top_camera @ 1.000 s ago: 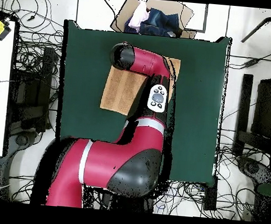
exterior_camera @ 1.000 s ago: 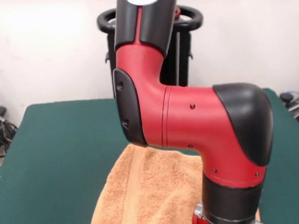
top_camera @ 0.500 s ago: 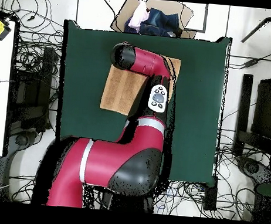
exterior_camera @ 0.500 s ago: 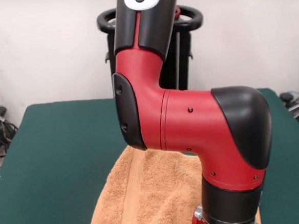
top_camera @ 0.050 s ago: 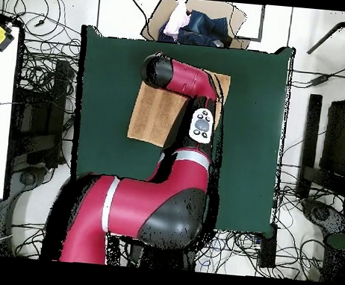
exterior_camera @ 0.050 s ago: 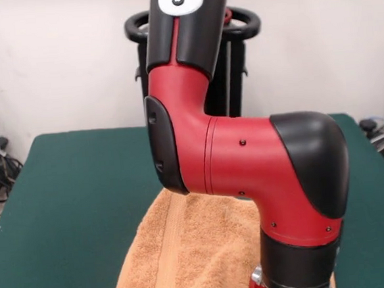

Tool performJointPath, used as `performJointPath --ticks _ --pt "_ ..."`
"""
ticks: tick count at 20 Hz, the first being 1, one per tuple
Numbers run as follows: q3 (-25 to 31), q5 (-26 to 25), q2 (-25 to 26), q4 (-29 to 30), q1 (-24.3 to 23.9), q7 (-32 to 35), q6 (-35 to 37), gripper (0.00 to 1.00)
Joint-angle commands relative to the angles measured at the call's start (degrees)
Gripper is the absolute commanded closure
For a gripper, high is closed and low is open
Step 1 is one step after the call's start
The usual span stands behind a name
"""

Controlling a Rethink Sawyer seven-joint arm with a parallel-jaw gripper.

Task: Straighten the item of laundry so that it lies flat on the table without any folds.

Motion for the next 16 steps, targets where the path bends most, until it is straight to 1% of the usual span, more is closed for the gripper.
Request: performJointPath --ticks 1,2,4,7,9,14,16 --pt "3.4 2.6 3.9 4.8 1.8 13.8 -1.6 0.0" --pt "3.0 2.7 4.0 4.5 2.0 14.1 -1.3 0.0" --pt "-0.9 3.0 4.6 2.6 3.6 16.2 2.1 0.0" --pt "-2.0 3.8 3.9 3.1 4.3 16.8 1.9 0.0" --pt "-1.7 4.0 4.1 3.3 4.1 15.9 0.5 0.0" --pt "3.5 4.8 3.6 5.6 1.4 11.6 -1.8 0.0" --pt "4.6 4.7 3.7 6.3 0.7 10.6 -3.2 0.0"
